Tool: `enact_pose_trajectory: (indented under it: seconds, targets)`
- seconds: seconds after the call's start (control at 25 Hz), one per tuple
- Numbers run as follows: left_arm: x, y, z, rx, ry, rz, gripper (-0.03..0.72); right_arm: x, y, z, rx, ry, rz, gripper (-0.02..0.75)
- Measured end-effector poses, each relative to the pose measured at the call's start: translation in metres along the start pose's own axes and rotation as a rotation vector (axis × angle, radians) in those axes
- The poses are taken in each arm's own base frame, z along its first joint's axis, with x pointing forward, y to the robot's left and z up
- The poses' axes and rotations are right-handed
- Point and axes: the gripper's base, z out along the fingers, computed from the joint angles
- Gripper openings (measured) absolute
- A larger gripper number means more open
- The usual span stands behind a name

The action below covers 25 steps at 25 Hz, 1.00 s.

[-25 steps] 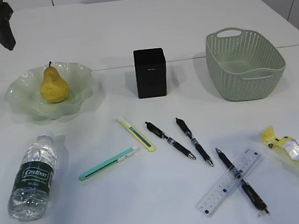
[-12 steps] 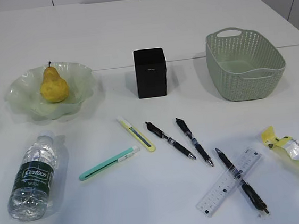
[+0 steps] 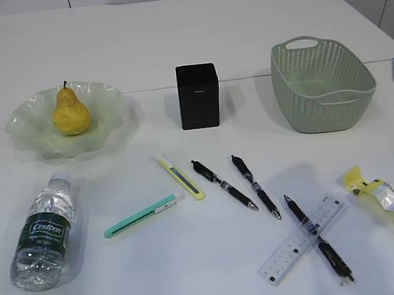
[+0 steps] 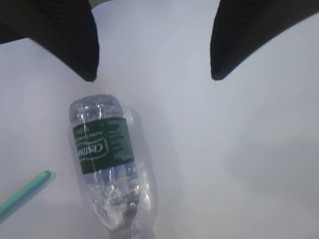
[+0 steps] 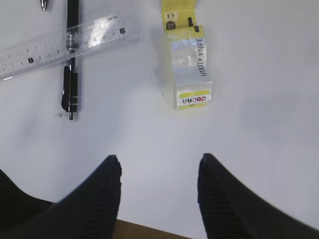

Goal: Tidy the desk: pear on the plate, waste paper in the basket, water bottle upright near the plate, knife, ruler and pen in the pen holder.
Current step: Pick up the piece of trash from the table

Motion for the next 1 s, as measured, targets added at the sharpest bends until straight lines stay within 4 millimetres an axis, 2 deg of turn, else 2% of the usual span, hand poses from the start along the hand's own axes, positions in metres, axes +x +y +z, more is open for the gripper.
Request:
enact_pose_trajectory:
  seconds: [0.24,0.44,0.72,1.0]
  targets:
    - [0.04,-0.002,-0.006,0.0,-0.004,0.0,0.489,-0.025,0.001,0.058,-0.025,0.088,-0.056,0.382]
    - [0.064,-0.004,-0.016,-0.002,-0.045,0.001,0.489,-0.036,-0.005,0.095,-0.032,0.147,-0.048,0.454]
    - [0.079,-0.004,-0.01,-0.001,-0.028,0.0,0.489,-0.061,-0.029,0.111,0.004,0.151,-0.01,0.464]
    - [0.08,-0.004,-0.006,-0.001,-0.029,0.0,0.489,-0.071,-0.034,0.133,0.02,0.222,-0.04,0.464]
